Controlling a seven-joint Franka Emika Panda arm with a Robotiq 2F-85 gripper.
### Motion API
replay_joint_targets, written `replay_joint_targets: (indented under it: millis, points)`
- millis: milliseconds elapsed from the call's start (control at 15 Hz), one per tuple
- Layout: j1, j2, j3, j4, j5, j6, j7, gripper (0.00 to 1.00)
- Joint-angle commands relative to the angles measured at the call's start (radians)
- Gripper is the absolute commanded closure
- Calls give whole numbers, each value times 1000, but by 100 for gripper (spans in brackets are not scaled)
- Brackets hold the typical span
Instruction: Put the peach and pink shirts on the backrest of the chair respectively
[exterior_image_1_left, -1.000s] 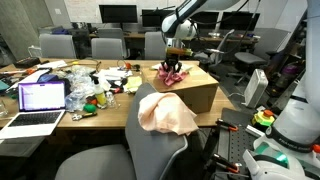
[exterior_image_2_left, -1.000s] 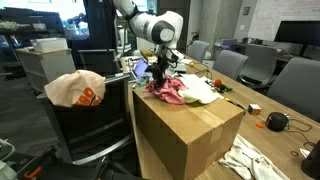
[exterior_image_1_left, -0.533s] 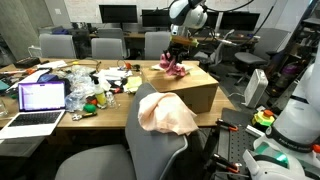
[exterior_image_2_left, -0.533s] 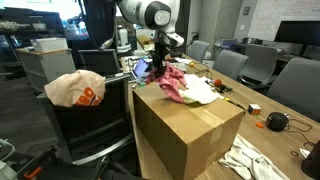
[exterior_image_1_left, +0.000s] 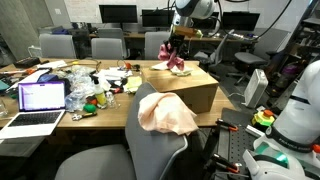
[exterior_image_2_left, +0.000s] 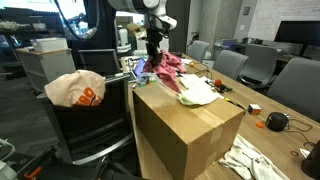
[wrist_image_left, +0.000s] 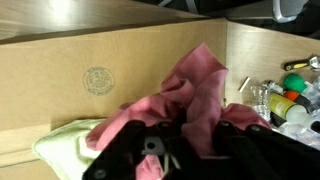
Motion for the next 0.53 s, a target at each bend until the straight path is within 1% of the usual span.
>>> replay_joint_targets:
  millis: [0, 267, 467]
  points:
    - [25, -88, 28, -42, -72, 16, 10, 95]
    - [51, -108, 74, -14, -148, -10, -1, 95]
    - [68, -115, 105, 1, -185, -19, -11, 95]
